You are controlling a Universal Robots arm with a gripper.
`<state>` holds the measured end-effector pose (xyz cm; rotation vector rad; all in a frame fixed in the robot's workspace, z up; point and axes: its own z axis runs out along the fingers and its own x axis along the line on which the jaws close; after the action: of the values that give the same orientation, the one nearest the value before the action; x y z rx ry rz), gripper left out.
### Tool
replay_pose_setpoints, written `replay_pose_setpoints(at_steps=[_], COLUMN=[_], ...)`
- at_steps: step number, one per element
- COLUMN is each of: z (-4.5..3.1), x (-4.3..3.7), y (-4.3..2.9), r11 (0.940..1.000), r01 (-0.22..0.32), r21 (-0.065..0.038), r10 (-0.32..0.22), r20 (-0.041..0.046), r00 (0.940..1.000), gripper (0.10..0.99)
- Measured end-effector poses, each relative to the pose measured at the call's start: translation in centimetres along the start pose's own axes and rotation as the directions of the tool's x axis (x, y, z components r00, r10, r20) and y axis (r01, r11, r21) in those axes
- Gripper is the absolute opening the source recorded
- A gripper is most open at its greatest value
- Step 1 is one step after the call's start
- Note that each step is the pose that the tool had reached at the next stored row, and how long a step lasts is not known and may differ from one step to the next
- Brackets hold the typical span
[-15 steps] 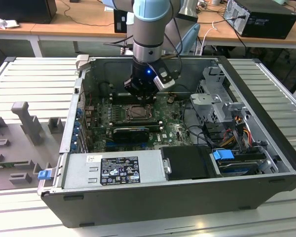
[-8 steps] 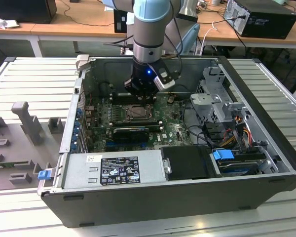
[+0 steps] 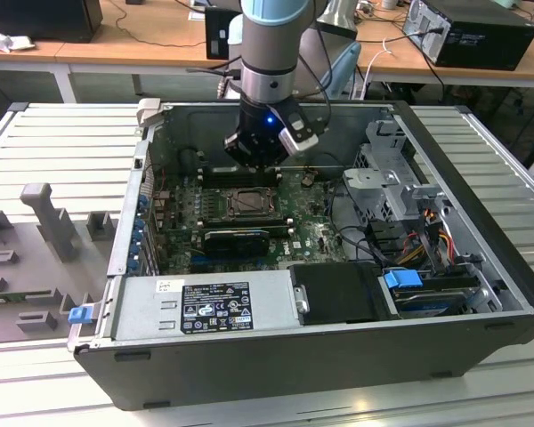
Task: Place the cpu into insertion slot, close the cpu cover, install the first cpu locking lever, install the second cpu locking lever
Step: 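Install the first cpu locking lever, then install the second cpu locking lever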
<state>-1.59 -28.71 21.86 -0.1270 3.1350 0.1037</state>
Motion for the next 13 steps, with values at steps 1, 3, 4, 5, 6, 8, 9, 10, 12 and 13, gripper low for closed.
replay_pose_setpoints(at_steps=[1,3,4,5,6,8,9,10,12,13], z=[0.0,-0.01,-0.01,-0.01,-0.01,-0.02,-0.02,-0.02,-0.03,-0.03], x=[0.0,0.01,0.02,0.02,0.02,0.03,0.03,0.03,0.03,0.04], y=[-0.07,-0.16,-0.2,-0.23,-0.26,-0.3,-0.32,-0.34,-0.39,-0.5], r11=[1.0,1.0,1.0,1.0,1.0,1.0,1.0,1.0,1.0,1.0], r01=[0.0,0.0,0.0,0.0,0.0,0.0,0.0,0.0,0.0,0.0], r21=[0.0,0.0,0.0,0.0,0.0,0.0,0.0,0.0,0.0,0.0], r10=[0.0,0.0,0.0,0.0,0.0,0.0,0.0,0.0,0.0,0.0], r20=[0.0,0.0,0.0,0.0,0.0001,0.0,0.0,0.0001,0.0,0.0], r00=[1.0,1.0,1.0,1.0,1.0,1.0,1.0,1.0,1.0,1.0], gripper=[0.106,0.106,0.106,0.106,0.106,0.106,0.106,0.106,0.106,0.106])
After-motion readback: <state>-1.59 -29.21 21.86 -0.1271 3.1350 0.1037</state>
